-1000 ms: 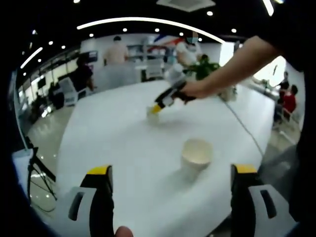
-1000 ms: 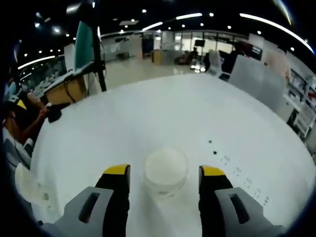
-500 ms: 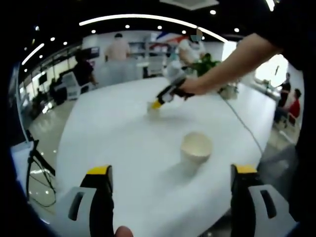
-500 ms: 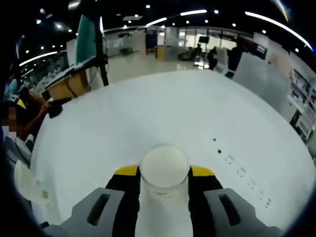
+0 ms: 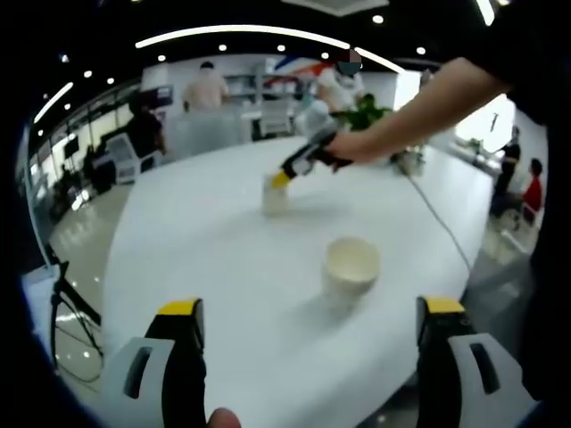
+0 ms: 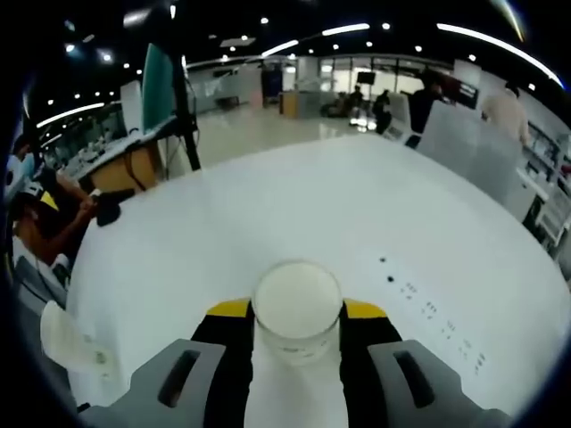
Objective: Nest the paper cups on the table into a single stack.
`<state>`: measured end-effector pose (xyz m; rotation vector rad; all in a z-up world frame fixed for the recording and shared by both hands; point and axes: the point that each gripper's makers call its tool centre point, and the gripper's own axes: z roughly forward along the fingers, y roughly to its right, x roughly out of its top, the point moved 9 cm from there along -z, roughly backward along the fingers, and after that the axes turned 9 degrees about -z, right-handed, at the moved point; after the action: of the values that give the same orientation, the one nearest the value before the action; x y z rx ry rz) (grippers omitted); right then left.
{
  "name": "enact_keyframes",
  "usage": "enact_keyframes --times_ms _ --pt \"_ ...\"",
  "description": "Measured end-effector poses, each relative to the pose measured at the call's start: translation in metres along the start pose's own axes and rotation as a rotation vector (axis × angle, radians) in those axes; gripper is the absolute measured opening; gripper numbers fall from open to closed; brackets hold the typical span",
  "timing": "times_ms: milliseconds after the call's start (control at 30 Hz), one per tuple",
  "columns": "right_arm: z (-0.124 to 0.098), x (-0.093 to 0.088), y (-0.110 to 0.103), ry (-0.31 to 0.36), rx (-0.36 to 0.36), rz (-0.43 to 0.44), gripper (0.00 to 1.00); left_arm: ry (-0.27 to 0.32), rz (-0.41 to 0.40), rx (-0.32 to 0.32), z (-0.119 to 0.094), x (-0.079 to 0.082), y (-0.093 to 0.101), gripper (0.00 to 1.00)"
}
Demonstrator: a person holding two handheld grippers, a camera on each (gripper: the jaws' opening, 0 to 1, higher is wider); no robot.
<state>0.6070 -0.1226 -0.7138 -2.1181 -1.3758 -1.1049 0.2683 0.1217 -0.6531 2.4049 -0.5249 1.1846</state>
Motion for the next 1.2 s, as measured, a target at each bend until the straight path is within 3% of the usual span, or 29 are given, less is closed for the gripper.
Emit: enact_keyframes --times_ms 200,433,600,900,1033,1200 --pt "-0.027 0.011 -0.014 0.041 0.018 0.039 0.34 -0.007 0.033 -0.030 -0.003 0.007 0.002 0.97" --pt "-0.069 0.024 -0.037 0.081 -0.009 0.071 0.34 0.030 0.026 -0.071 -0.001 0.010 0.005 0.96" --pt "-0.101 0.023 -0.053 0.112 -0.023 0.104 0.34 0.023 0.069 -0.111 -0.002 0.009 0.008 0.96" --pt "-0.160 0.021 -0.084 0.137 -0.088 0.070 0.34 0.043 0.096 -0.162 -0.005 0.015 0.015 0.95" --pt "-0.190 0.034 -0.108 0.243 -0.073 0.140 0.34 0.048 0.112 -0.186 -0.006 0.018 0.019 0.95" --pt "-0.220 0.036 -0.127 0.269 -0.109 0.122 0.34 0.052 0.112 -0.200 -0.007 0.017 0.020 0.95"
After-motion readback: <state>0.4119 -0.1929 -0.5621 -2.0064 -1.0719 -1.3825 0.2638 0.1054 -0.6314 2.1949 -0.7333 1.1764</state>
